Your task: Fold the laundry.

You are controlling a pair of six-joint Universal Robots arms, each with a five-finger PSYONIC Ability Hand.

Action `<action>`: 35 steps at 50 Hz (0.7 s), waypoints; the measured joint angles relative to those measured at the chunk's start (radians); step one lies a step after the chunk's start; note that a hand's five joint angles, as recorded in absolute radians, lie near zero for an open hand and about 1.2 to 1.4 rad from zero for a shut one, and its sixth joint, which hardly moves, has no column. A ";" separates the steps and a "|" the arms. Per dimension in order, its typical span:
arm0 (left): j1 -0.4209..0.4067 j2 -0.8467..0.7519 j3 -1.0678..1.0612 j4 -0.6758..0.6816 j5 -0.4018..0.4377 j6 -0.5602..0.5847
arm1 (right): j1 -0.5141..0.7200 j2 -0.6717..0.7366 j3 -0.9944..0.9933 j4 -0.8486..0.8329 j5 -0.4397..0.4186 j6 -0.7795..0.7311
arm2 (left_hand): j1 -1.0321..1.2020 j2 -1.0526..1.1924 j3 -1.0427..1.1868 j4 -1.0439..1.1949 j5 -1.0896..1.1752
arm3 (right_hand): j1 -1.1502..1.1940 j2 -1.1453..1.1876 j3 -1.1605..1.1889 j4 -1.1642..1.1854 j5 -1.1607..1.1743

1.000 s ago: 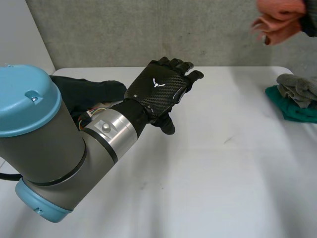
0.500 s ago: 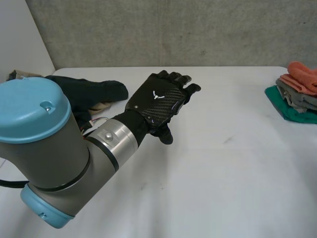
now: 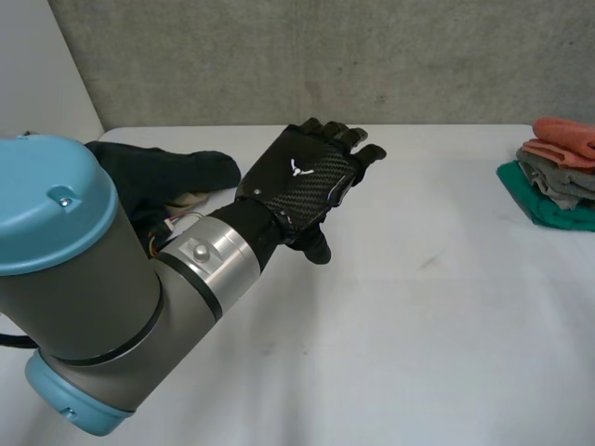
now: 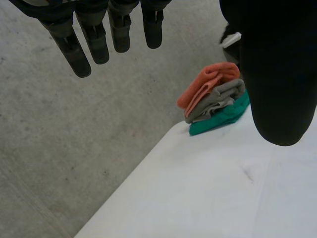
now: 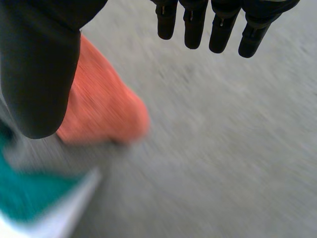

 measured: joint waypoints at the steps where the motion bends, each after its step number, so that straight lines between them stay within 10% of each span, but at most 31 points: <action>1: 0.001 0.004 0.000 0.000 -0.001 0.000 | -0.016 -0.013 -0.008 0.042 0.036 -0.054 | 0.000 0.000 0.000 0.000 0.000 | 0.000 0.000 0.000 0.000 0.000; 12: 0.038 0.065 0.049 0.021 -0.044 0.003 | 0.013 -0.135 -0.098 0.084 0.448 -0.364 | 0.000 0.000 0.000 0.000 0.000 | 0.000 0.000 0.000 0.000 0.000; 21: 0.323 0.035 0.195 0.051 -0.209 0.048 | 0.320 -0.506 0.309 -0.311 0.212 0.028 | 0.000 0.000 0.000 0.000 0.000 | 0.000 0.000 0.000 0.000 -0.001; 35: 0.681 -0.434 0.376 0.035 0.050 0.368 | 0.746 -0.505 0.672 -0.132 0.070 -0.098 | 0.001 0.001 0.000 0.000 0.000 | 0.000 0.000 -0.003 0.000 -0.001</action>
